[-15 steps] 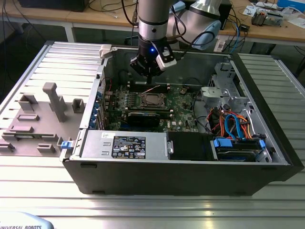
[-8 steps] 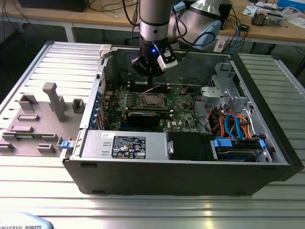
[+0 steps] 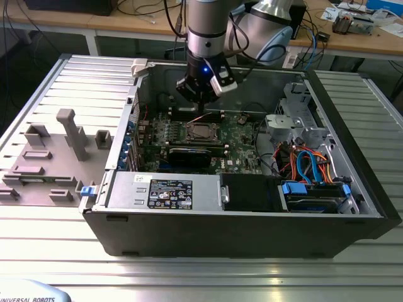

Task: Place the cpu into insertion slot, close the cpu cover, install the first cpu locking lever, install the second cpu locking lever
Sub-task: 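Install the first cpu locking lever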

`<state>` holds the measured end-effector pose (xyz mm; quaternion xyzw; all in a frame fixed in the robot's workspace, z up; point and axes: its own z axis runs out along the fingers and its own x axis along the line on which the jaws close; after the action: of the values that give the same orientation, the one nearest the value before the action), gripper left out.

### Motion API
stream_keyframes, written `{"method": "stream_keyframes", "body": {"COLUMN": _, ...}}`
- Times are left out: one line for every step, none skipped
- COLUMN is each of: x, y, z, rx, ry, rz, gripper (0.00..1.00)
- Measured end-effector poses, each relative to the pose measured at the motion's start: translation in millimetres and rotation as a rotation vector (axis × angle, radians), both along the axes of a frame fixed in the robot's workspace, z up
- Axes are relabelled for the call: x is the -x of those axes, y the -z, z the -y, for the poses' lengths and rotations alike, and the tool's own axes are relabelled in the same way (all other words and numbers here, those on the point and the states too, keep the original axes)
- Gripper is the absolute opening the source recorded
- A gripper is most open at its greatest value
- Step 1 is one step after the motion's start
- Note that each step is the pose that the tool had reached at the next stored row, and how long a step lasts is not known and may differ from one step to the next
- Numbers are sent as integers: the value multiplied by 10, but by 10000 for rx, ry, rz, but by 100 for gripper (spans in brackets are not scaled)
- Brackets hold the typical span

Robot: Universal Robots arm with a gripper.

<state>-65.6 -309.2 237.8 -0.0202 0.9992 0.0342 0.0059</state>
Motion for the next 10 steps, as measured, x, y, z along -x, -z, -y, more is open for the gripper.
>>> {"method": "stream_keyframes", "body": {"x": -2, "y": 7, "z": 0, "rx": 0, "ry": 0, "rz": 3, "gripper": 11}}
{"method": "stream_keyframes", "body": {"x": -4, "y": 12, "z": 0, "rx": 0, "ry": -1, "rz": 6, "gripper": 11}}
{"method": "stream_keyframes", "body": {"x": -10, "y": 21, "z": 0, "rx": 0, "ry": -2, "rz": 8, "gripper": 11}}
{"method": "stream_keyframes", "body": {"x": -15, "y": 25, "z": 0, "rx": 1, "ry": -1, "rz": 8, "gripper": 11}}
{"method": "stream_keyframes", "body": {"x": -21, "y": 29, "z": 0, "rx": 2, "ry": -1, "rz": 7, "gripper": 11}}
{"method": "stream_keyframes", "body": {"x": -27, "y": 33, "z": 0, "rx": 1, "ry": -1, "rz": 7, "gripper": 11}}
{"method": "stream_keyframes", "body": {"x": -34, "y": 38, "z": 0, "rx": 0, "ry": -2, "rz": 8, "gripper": 11}}
{"method": "stream_keyframes", "body": {"x": -39, "y": 43, "z": 0, "rx": -1, "ry": -2, "rz": 9, "gripper": 11}}
{"method": "stream_keyframes", "body": {"x": -42, "y": 47, "z": 0, "rx": 0, "ry": -2, "rz": 8, "gripper": 11}}
{"method": "stream_keyframes", "body": {"x": -44, "y": 51, "z": 0, "rx": 0, "ry": -1, "rz": 8, "gripper": 11}}
